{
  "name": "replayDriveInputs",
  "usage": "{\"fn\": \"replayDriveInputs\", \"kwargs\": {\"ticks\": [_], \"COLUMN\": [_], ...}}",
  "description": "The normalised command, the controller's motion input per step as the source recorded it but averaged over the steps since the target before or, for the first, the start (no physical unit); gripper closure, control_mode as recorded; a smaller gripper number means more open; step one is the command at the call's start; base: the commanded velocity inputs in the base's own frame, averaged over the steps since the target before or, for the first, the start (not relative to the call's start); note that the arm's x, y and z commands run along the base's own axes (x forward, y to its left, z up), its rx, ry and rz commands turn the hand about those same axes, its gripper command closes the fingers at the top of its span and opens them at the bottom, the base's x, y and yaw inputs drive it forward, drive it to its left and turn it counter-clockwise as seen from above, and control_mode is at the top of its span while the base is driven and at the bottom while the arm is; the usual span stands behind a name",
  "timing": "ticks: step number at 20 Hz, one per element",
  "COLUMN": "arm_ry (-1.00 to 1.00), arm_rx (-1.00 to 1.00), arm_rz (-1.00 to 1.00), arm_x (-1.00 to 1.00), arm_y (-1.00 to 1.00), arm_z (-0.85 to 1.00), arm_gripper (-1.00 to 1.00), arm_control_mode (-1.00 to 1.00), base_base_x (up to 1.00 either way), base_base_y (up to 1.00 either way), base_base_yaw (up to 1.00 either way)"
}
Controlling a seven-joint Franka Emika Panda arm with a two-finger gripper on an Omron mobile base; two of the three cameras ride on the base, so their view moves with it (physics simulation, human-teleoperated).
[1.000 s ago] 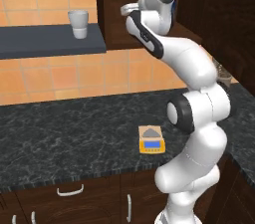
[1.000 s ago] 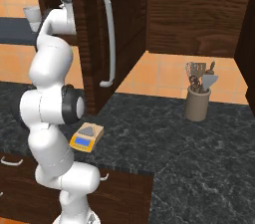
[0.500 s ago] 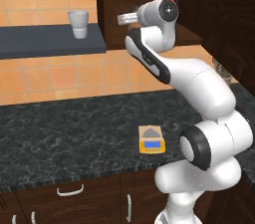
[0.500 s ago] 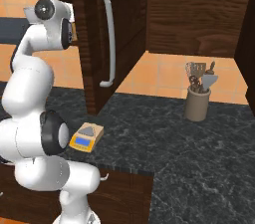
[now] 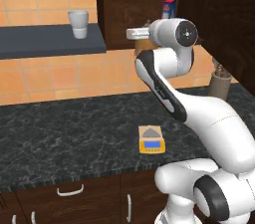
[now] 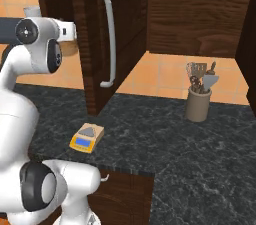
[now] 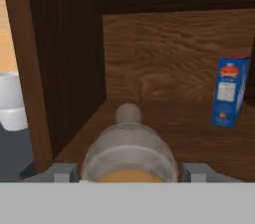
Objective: Pick the honey bottle and place it on the digital scale for weighing, and close the cabinet.
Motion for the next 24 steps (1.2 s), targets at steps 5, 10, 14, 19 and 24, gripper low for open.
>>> {"fn": "replayDriveInputs", "kwargs": {"ticks": [5, 10, 14, 19, 24], "arm_ry": [0.16, -0.09, 0.03, 0.07, 0.00], "arm_rx": [0.29, 0.09, 0.00, 0.00, -0.03], "arm_rz": [0.03, 0.18, 0.23, 0.24, 0.24], "arm_x": [-0.52, 0.04, 0.30, 0.22, 0.24], "arm_y": [-0.39, -0.01, -0.02, -0.17, -0.08], "arm_z": [-0.97, -1.00, -0.75, -0.56, -0.53], "arm_gripper": [1.00, 1.00, 1.00, 1.00, 1.00], "arm_control_mode": [-1.00, -1.00, -1.00, -1.00, -1.00], "base_base_x": [0.00, 0.00, 0.00, 0.00, 0.00], "base_base_y": [0.00, 0.00, 0.00, 0.00, 0.00], "base_base_yaw": [0.00, 0.00, 0.00, 0.00, 0.00]}}
